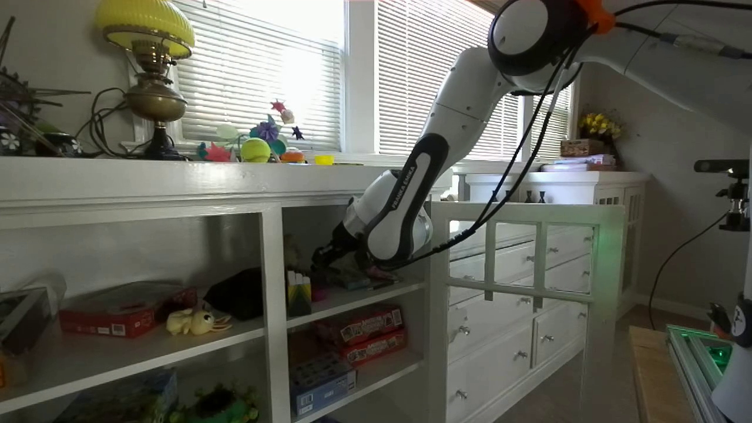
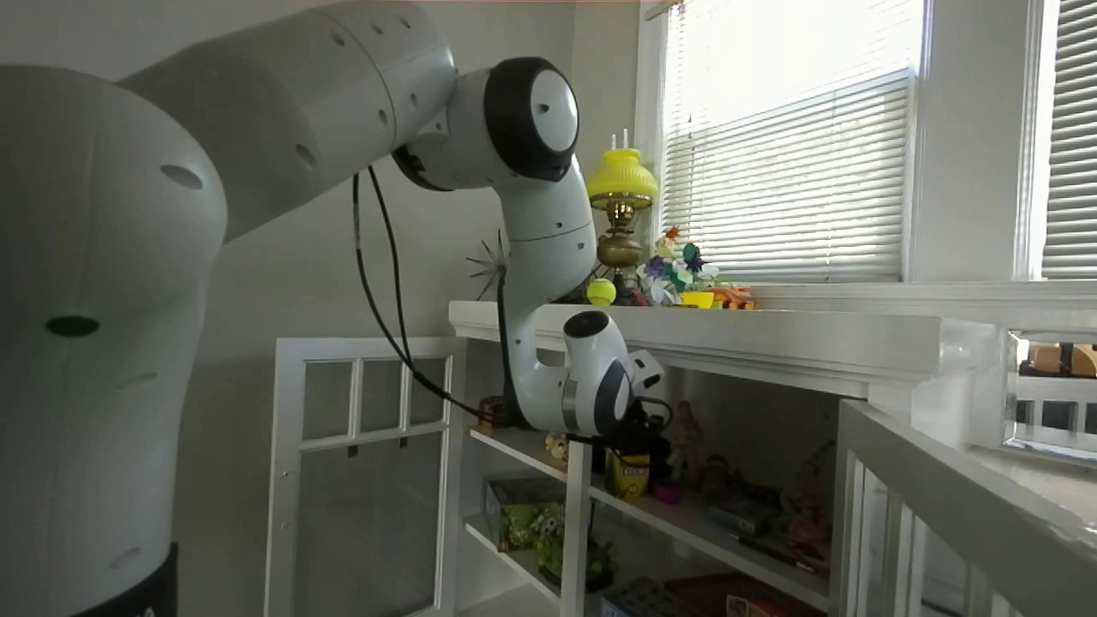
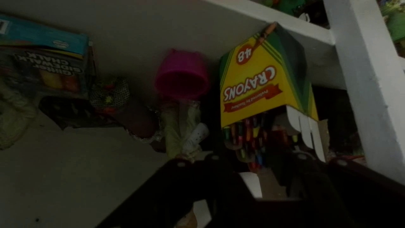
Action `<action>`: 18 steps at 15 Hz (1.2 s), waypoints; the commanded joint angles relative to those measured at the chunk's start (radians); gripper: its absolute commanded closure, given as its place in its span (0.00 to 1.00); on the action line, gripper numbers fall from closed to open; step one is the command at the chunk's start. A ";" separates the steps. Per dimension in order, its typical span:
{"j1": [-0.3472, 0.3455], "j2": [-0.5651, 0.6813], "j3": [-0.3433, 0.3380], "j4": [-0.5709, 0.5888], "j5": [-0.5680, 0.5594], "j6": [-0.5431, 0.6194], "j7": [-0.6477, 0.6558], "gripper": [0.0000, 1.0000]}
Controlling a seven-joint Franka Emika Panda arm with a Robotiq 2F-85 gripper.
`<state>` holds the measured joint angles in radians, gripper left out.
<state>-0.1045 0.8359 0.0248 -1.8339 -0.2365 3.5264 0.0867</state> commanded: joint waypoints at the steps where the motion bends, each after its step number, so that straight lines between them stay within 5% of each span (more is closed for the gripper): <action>1: -0.019 0.044 0.036 0.065 0.018 -0.015 -0.049 0.64; 8: -0.025 0.086 0.052 0.120 0.013 -0.030 -0.061 0.61; 18: -0.033 0.138 0.069 0.183 -0.002 -0.046 -0.090 0.68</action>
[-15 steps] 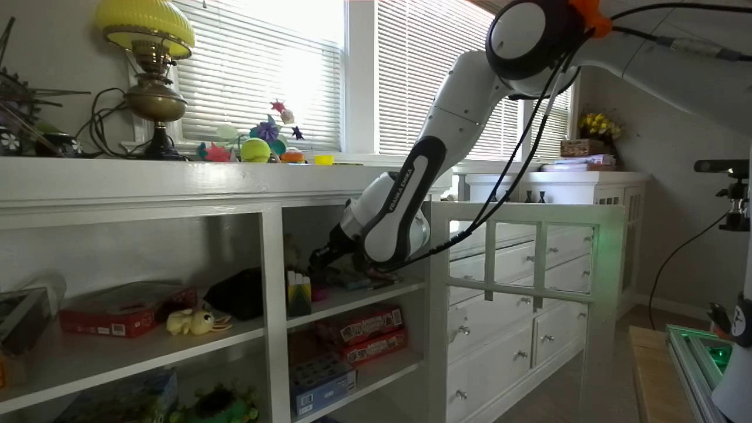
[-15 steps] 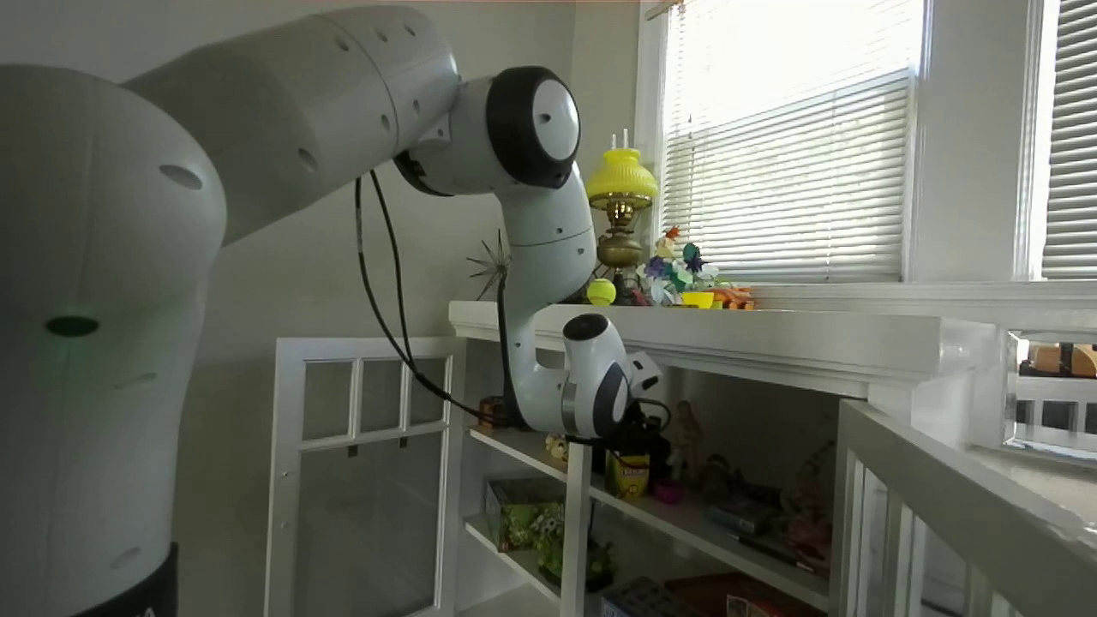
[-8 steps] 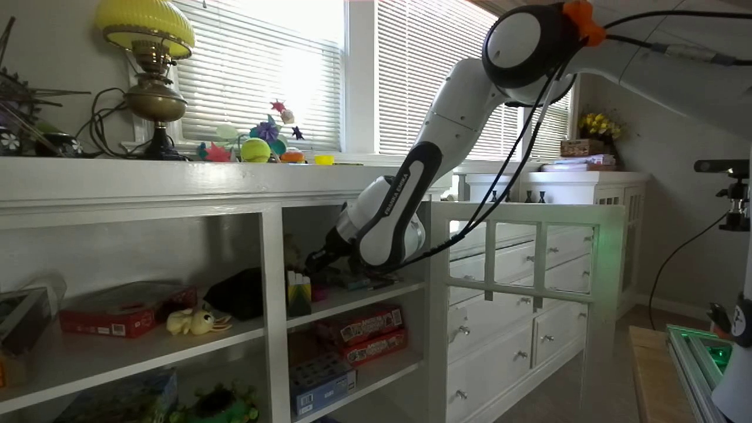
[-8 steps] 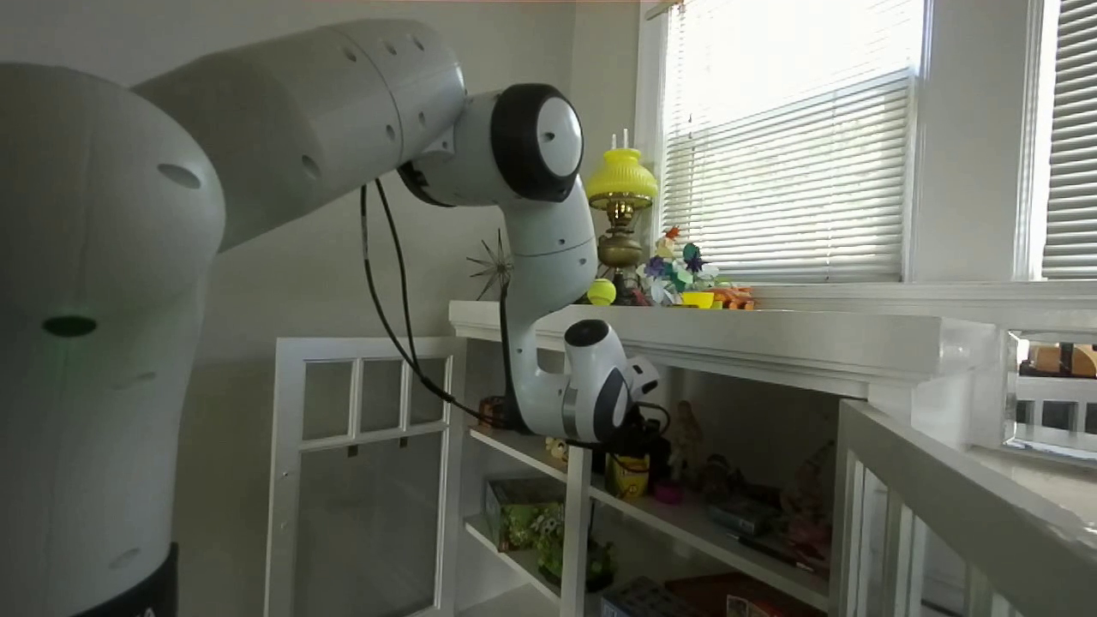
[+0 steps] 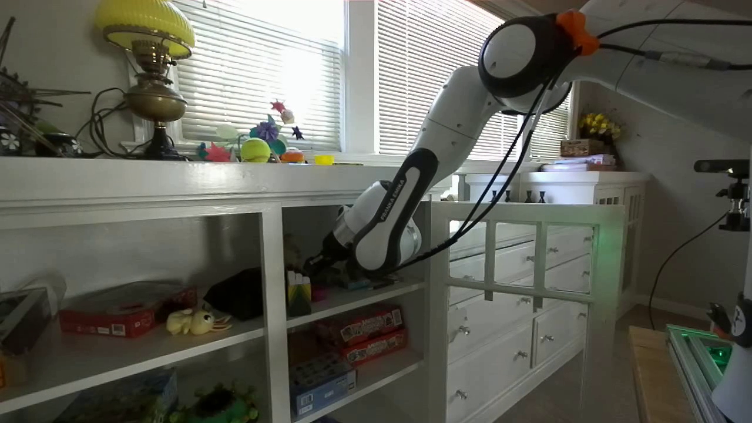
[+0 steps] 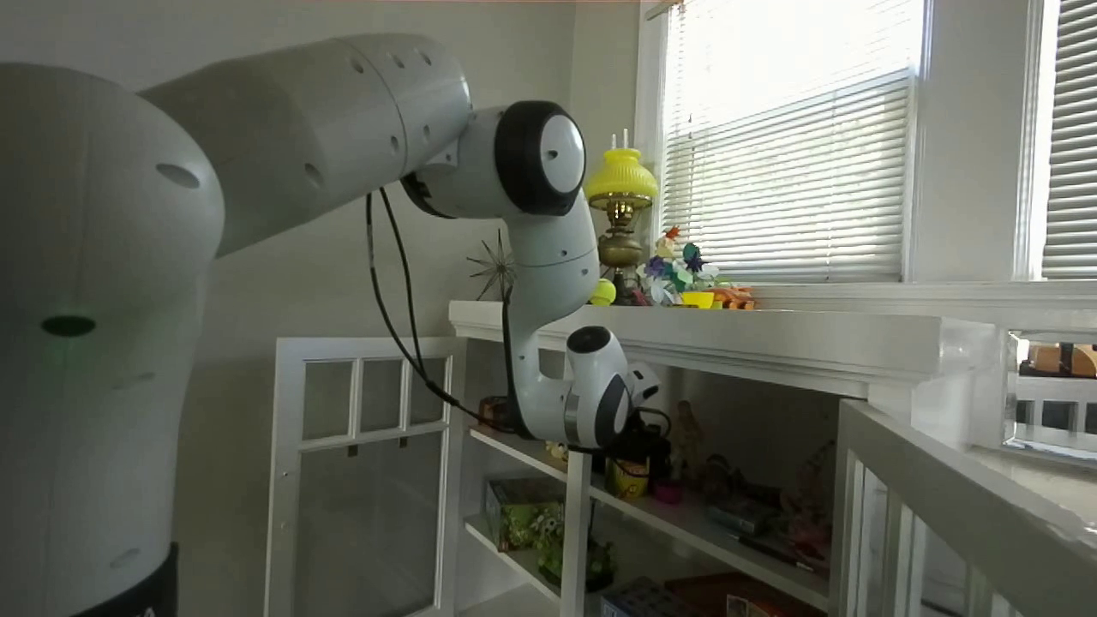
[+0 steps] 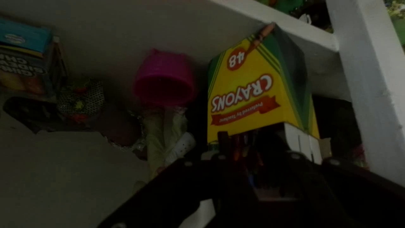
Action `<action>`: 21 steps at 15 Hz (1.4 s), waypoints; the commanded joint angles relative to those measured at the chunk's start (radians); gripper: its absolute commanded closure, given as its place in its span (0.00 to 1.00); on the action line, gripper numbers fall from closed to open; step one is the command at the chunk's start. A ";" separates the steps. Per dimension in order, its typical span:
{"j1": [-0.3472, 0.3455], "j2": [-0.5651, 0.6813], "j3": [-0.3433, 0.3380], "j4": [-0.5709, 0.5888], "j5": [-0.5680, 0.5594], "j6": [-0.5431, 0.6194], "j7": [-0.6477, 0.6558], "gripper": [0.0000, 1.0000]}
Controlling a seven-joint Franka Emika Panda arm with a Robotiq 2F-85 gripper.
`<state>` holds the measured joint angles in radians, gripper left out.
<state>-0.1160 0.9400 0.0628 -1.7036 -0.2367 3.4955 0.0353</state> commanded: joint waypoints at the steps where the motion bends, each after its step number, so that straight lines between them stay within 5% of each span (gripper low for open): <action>1: -0.024 0.037 0.036 0.057 -0.005 -0.016 -0.042 0.69; 6: -0.033 0.046 0.052 0.071 -0.015 -0.017 -0.059 0.68; 7: -0.032 0.047 0.052 0.072 -0.015 -0.017 -0.063 0.72; 8: -0.033 0.048 0.053 0.074 -0.015 -0.017 -0.065 0.90; 10: -0.031 0.048 0.052 0.074 -0.012 -0.018 -0.069 1.00; 21: 0.001 -0.007 0.012 0.013 0.020 0.002 -0.067 0.98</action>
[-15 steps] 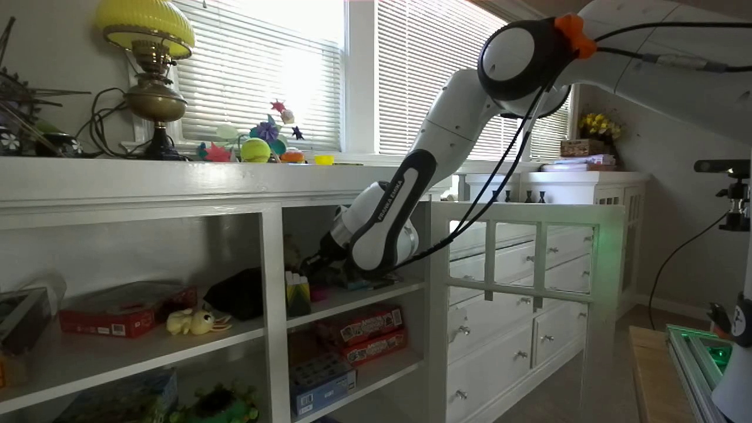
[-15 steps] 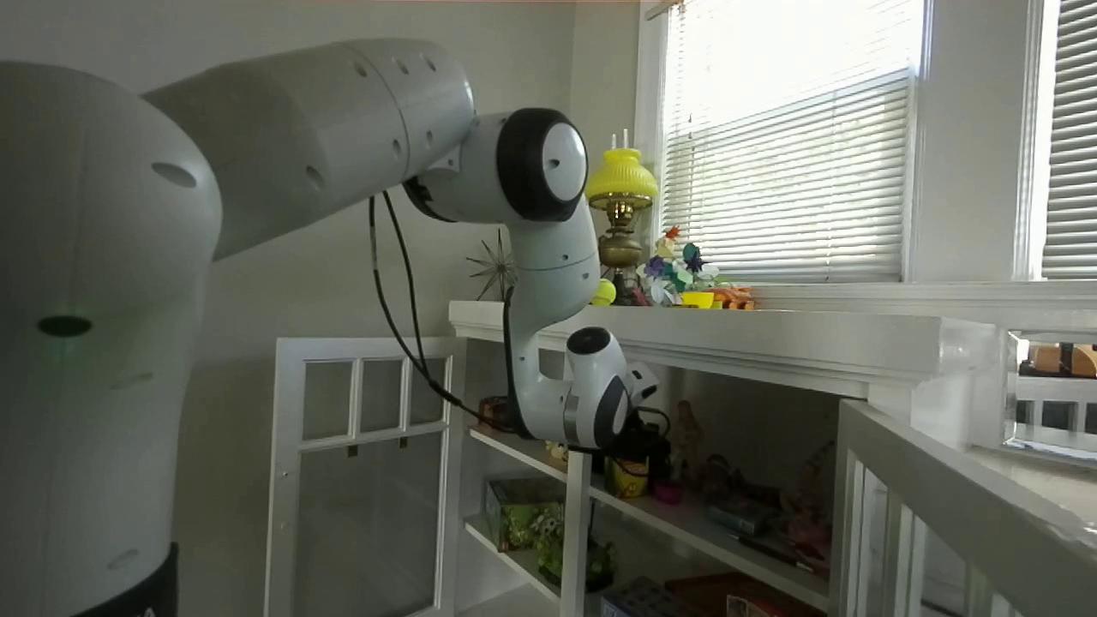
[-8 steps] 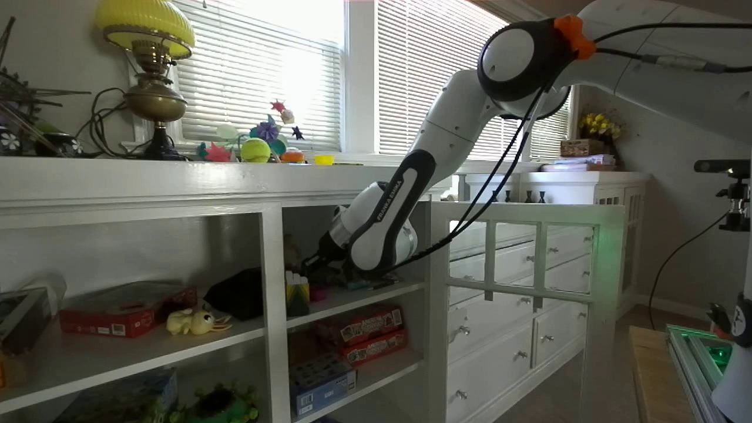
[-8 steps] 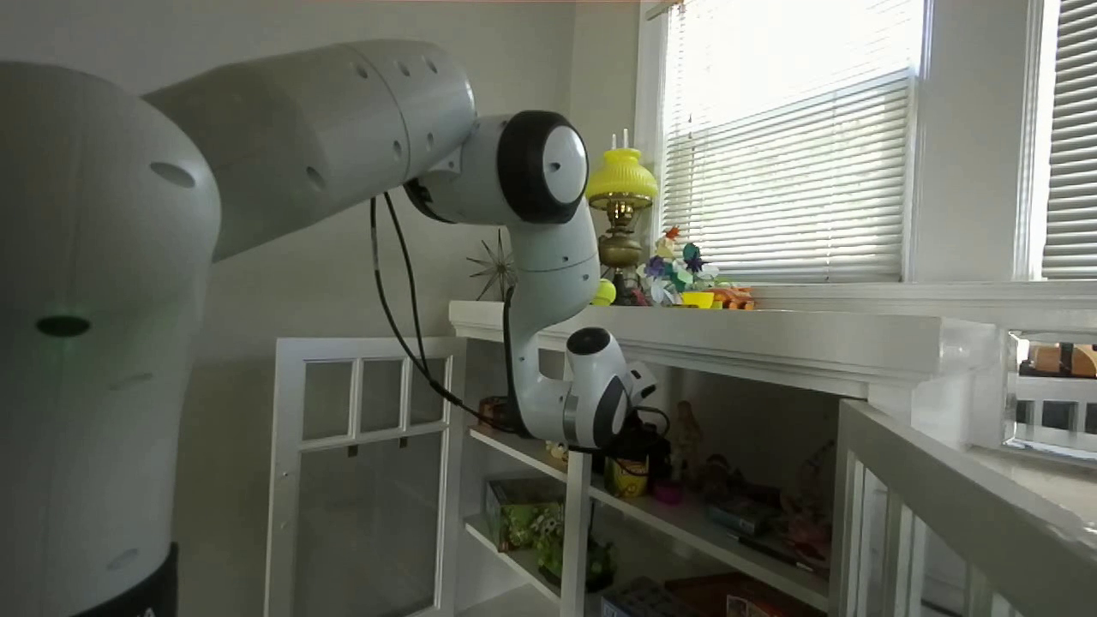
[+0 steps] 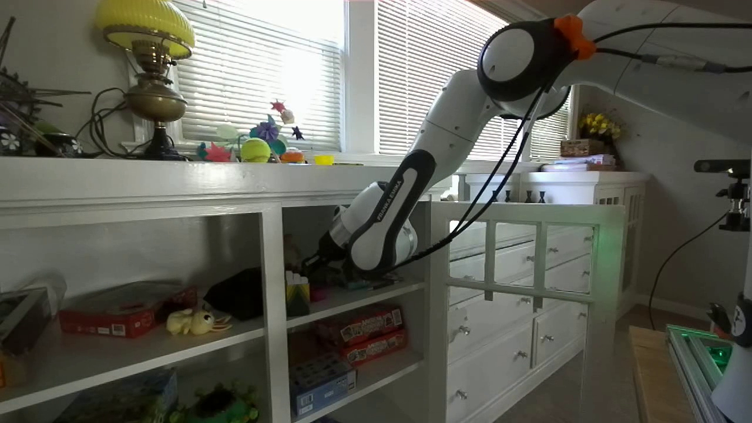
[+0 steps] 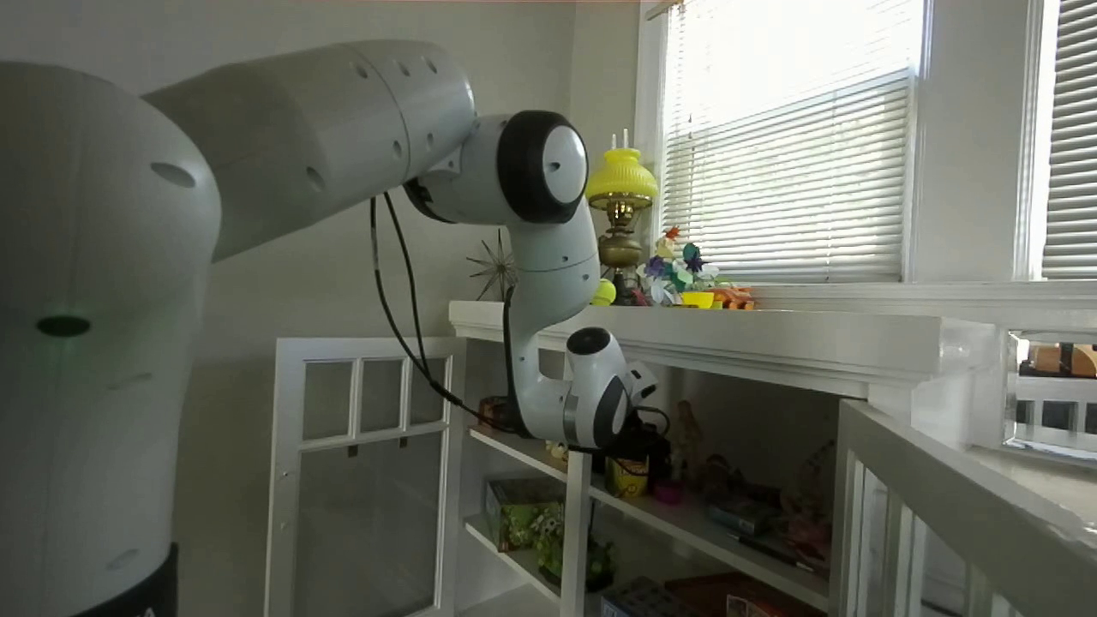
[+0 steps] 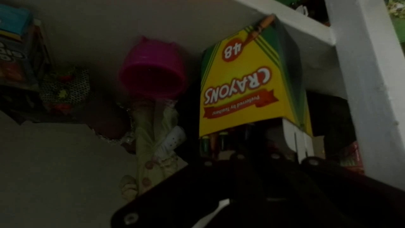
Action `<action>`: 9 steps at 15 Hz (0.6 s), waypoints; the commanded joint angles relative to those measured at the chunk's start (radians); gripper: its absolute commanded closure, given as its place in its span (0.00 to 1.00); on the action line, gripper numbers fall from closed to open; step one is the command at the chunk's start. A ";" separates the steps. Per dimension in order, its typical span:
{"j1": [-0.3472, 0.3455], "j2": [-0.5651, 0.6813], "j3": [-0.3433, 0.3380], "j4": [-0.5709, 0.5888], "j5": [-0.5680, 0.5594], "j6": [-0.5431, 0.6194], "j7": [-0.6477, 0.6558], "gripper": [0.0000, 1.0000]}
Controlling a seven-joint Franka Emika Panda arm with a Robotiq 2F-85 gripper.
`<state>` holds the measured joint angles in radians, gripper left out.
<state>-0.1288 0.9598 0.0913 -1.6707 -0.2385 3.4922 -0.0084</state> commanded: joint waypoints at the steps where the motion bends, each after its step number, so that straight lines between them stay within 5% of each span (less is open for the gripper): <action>1: 0.022 -0.035 -0.026 -0.029 0.027 0.010 -0.024 0.98; 9: 0.070 -0.089 -0.084 -0.102 0.043 0.106 -0.029 0.98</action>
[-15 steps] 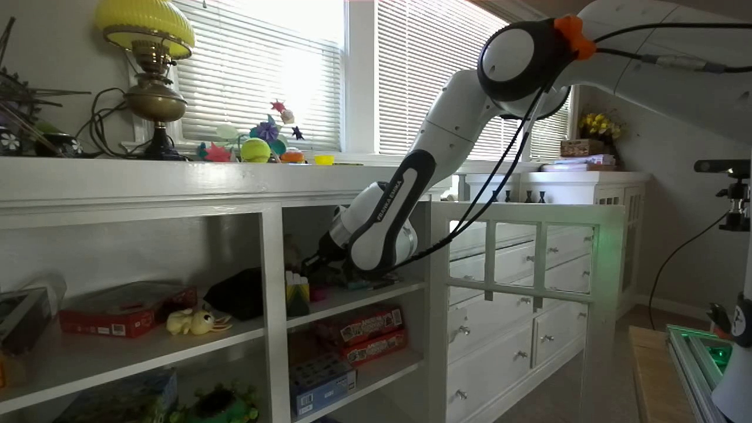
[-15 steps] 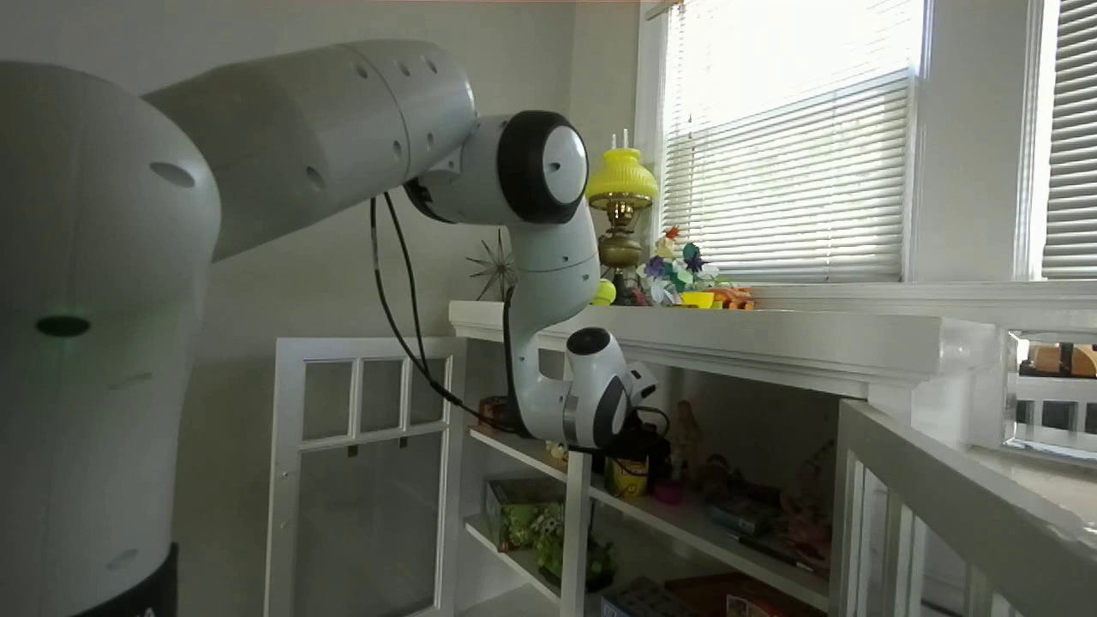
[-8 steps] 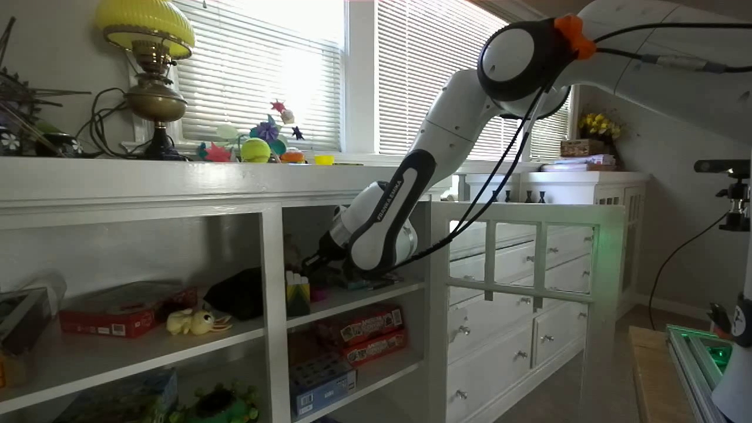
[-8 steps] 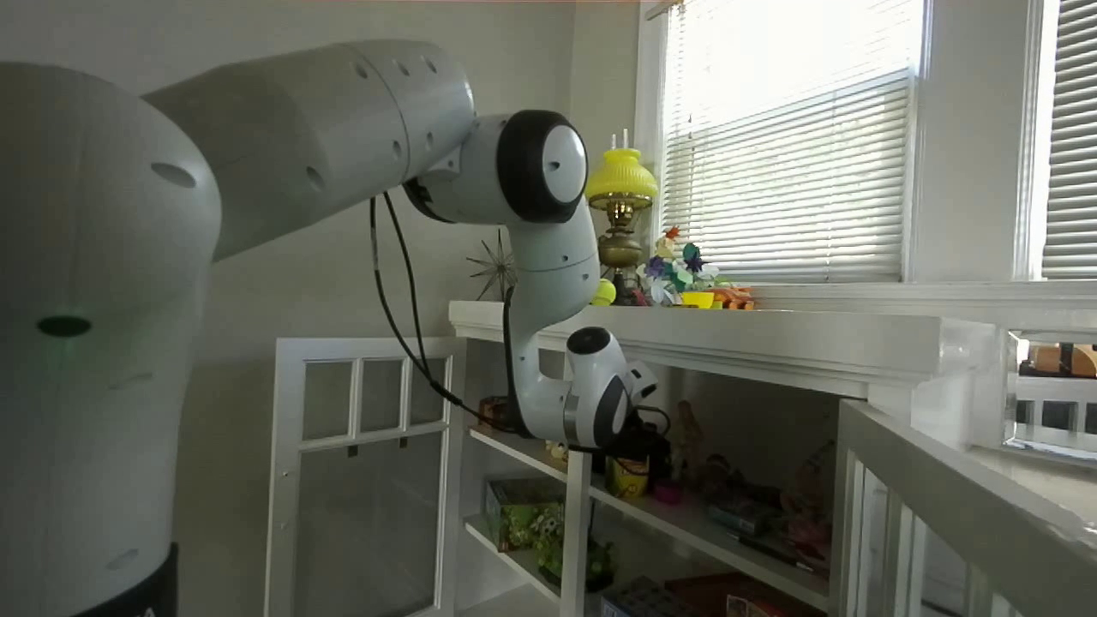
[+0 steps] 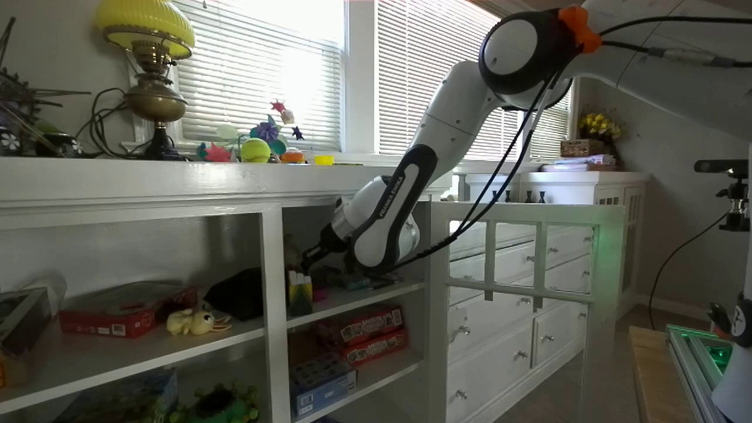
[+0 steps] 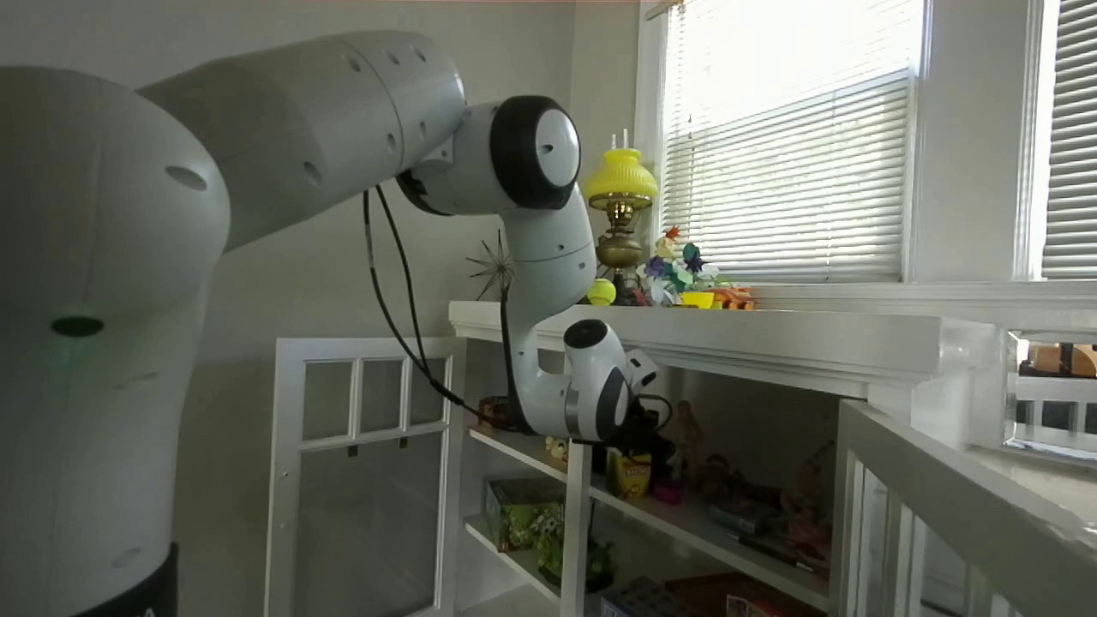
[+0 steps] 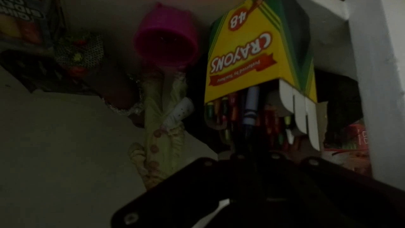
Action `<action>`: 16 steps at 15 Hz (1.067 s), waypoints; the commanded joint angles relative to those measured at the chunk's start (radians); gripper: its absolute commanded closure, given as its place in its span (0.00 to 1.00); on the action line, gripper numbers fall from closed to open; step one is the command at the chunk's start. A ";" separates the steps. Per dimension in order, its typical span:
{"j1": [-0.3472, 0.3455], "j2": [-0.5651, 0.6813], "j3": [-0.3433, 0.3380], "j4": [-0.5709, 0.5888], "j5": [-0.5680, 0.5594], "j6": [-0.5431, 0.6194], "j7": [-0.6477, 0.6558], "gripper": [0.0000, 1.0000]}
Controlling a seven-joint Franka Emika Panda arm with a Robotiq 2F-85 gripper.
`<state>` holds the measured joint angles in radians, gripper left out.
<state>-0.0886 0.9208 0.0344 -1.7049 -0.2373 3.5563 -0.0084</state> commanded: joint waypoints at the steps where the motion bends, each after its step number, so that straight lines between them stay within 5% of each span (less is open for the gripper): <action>1: 0.038 -0.057 -0.034 -0.080 0.044 0.058 -0.032 0.98; 16: 0.180 -0.100 -0.141 -0.202 0.173 0.306 -0.138 0.98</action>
<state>0.0576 0.8512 -0.0882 -1.8554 -0.1273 3.8115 -0.0879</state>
